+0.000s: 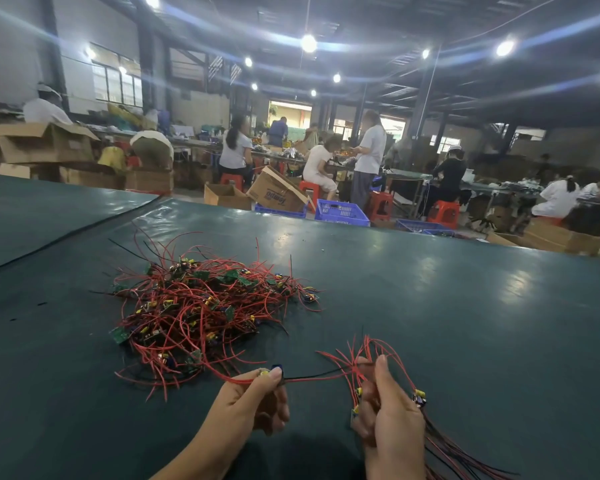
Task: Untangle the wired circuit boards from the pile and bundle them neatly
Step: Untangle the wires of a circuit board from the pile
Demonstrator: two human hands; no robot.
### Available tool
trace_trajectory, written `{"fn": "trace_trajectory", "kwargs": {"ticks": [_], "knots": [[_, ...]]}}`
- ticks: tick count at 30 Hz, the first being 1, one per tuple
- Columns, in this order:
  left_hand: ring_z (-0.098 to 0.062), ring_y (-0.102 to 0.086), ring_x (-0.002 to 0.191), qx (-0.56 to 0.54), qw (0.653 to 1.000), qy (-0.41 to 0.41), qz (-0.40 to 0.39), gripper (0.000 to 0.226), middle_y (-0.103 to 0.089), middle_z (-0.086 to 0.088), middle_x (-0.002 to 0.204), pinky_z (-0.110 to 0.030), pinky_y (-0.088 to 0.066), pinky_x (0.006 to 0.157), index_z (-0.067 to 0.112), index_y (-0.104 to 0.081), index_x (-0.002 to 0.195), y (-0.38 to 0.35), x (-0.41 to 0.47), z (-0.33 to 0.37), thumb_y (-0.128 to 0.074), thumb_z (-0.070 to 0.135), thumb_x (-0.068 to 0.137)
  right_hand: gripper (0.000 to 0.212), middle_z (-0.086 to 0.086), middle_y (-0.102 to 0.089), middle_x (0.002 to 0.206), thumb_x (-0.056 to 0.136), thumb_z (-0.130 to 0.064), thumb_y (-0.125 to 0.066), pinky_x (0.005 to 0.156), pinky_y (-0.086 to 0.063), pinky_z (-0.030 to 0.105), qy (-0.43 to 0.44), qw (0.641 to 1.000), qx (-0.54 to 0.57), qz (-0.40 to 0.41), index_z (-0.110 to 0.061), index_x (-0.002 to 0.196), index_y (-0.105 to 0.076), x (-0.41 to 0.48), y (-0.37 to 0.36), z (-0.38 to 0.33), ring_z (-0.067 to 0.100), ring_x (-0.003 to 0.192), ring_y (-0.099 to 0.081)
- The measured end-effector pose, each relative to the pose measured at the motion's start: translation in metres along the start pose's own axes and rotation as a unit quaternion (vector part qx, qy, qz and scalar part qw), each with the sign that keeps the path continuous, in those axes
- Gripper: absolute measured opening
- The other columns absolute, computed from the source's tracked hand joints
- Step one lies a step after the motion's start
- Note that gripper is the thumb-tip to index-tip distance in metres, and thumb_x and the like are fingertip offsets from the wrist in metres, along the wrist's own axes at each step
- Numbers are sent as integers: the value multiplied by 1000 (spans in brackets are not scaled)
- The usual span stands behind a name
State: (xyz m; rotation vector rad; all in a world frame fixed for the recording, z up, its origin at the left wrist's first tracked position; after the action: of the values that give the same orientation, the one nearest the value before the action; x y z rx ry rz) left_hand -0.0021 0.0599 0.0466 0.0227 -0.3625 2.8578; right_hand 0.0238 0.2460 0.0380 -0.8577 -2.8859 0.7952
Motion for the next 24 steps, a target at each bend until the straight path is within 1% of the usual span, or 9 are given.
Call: {"fn": "trace_trajectory", "kwargs": {"ticks": [3,5,8,10,12,13,15,19,24], "knots": [[-22,-56,51,6,1000,9,-27,29,-61,-17,61,-24,-44,48,9,-65,61,-6,0,-2,-58,33,78,42,1,-52,48,69,-55,-61,37,-31,18,-23,988,-119,-93,-19,76,-80,-13,-17,12,10,35,-37],[-22,-59,54,-1,999,16,-49,26,-63,-17,63,-25,-48,51,10,-70,64,-11,-1,-6,-63,32,75,42,18,-65,59,70,-55,-61,53,-47,27,-16,968,-185,-168,-18,73,-80,-29,-34,22,21,50,-55],[-18,-66,61,-9,997,20,-75,22,-68,-14,67,-22,-51,56,6,-74,70,-15,-1,-11,-65,26,74,37,22,-70,65,83,-37,-65,64,-53,31,3,963,-215,-160,-9,62,-77,-35,-38,30,23,58,-64],[-16,-66,61,7,997,19,-79,22,-69,-11,67,-21,-51,58,6,-75,70,-15,-1,-12,-67,27,72,32,30,-68,70,88,-26,-65,67,-51,34,14,965,-218,-144,-7,66,-77,-32,-36,27,25,61,-61],[-18,-65,60,21,997,14,-73,26,-69,-13,67,-22,-51,58,4,-75,71,-15,0,-10,-71,29,73,24,25,-63,58,88,-22,-64,59,-47,29,30,969,-201,-140,-14,72,-80,-29,-33,20,19,54,-53],[-19,-64,59,26,997,8,-69,27,-68,-14,65,-23,-51,58,4,-74,69,-15,0,-9,-73,30,75,22,13,-55,48,88,-22,-64,48,-41,23,34,973,-186,-133,-18,73,-81,-26,-30,16,13,46,-45],[-19,-61,54,34,997,-6,-66,31,-65,-12,59,-24,-49,56,9,-71,62,-15,-1,-3,-72,34,80,19,-3,-42,45,85,-26,-65,36,-26,17,24,986,-138,-92,-19,76,-81,-17,-20,8,7,36,-30],[-20,-58,55,76,993,-32,-88,35,-62,-9,58,-25,-45,56,15,-68,60,-15,-2,7,-64,46,76,21,-5,-42,46,84,-25,-66,31,-22,13,20,999,-40,4,-11,75,-79,5,9,-7,3,31,-26],[-21,-57,54,40,997,2,-66,35,-62,-15,60,-25,-45,52,14,-66,57,-9,-1,4,-66,35,84,29,-7,-39,42,80,-37,-65,32,-24,14,18,997,-74,-2,-13,72,-79,2,4,1,5,30,-26]]}}
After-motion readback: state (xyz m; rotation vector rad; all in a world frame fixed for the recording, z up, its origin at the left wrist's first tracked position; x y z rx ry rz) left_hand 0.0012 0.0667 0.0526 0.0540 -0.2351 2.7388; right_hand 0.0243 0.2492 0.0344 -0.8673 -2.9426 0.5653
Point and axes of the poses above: each hand's wrist, its own x-axis towards the middle knuckle, its own y-axis out of the back of the hand, z = x × y, the point moved 7 cm from there along x, towards the middle knuckle
